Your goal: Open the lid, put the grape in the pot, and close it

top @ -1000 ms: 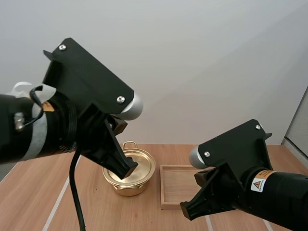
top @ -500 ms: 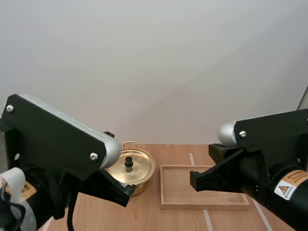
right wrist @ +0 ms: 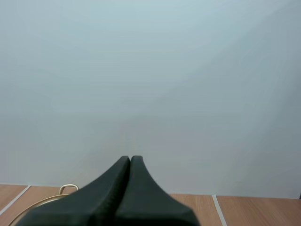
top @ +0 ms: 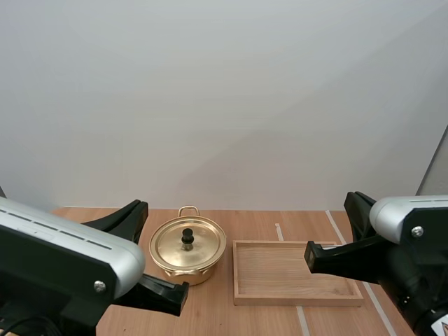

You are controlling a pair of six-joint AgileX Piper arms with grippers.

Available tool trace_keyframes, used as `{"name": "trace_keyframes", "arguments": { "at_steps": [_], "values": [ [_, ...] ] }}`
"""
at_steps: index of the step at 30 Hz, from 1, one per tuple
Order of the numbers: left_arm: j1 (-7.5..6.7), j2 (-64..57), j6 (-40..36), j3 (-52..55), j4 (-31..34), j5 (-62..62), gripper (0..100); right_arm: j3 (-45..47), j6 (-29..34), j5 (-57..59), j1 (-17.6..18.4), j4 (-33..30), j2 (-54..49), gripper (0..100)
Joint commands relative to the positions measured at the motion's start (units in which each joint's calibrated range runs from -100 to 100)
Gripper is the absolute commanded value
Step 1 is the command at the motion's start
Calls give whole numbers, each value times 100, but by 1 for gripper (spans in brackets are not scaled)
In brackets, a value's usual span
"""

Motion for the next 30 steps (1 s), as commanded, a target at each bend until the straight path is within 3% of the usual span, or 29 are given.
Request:
{"name": "trace_keyframes", "arguments": {
  "at_steps": [1,5,10,15,26,30],
  "values": [
    [13,-80,-75,20,-56,-164,0,567,0,-810,-31,-102,-30,0],
    [48,-119,-47,20,-3,12,0,984,0,-1636,-184,-102,-30,0],
    [54,-119,-47,34,128,70,0,1260,0,-1675,-362,-102,-30,0],
    [54,-119,-47,412,113,-166,0,1837,0,-1660,-362,291,-30,0],
    [54,-119,-47,2773,113,-3716,0,3661,0,-4113,-362,246,-30,0],
    [54,-119,-47,3565,113,-4949,0,3661,0,-3725,-362,156,-30,0]
  ]
}}
